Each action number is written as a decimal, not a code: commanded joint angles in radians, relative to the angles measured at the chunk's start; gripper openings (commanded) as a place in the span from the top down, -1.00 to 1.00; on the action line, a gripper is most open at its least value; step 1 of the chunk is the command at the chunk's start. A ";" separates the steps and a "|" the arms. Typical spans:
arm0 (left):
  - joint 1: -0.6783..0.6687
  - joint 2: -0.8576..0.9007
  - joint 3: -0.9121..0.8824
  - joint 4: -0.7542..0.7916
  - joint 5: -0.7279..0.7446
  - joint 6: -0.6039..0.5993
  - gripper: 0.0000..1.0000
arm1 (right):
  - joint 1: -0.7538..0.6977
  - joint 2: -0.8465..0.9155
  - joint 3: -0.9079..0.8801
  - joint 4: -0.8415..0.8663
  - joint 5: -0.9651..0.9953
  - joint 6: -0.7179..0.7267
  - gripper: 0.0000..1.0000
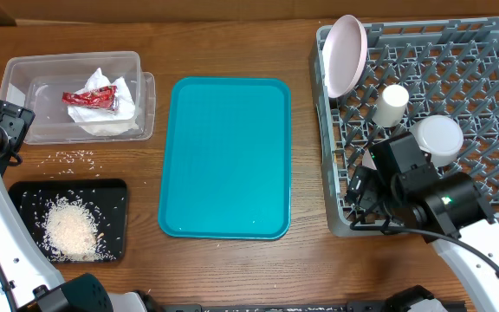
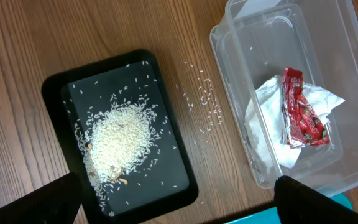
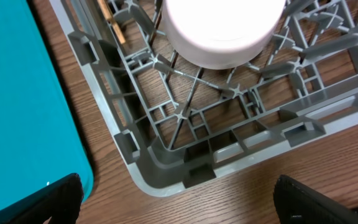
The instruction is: Sort waste into correct bins and load items into the dishwasher
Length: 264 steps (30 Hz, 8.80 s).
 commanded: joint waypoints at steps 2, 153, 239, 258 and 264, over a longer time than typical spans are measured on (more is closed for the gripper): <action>0.005 0.006 -0.004 0.001 -0.011 0.014 -0.99 | 0.005 -0.020 -0.003 0.008 0.001 0.011 -1.00; 0.005 0.006 -0.004 0.001 -0.011 0.014 -1.00 | -0.461 -1.123 -1.110 1.262 -0.203 -0.704 -1.00; -0.636 -0.821 -1.521 1.200 0.069 0.494 -0.99 | -0.461 -1.123 -1.110 1.262 -0.203 -0.704 -1.00; -0.636 -1.199 -1.767 1.345 0.069 0.494 -1.00 | -0.461 -1.123 -1.110 1.262 -0.203 -0.704 -1.00; -0.636 -1.254 -1.786 1.337 0.080 0.502 -0.99 | -0.461 -1.123 -1.110 1.262 -0.203 -0.704 -1.00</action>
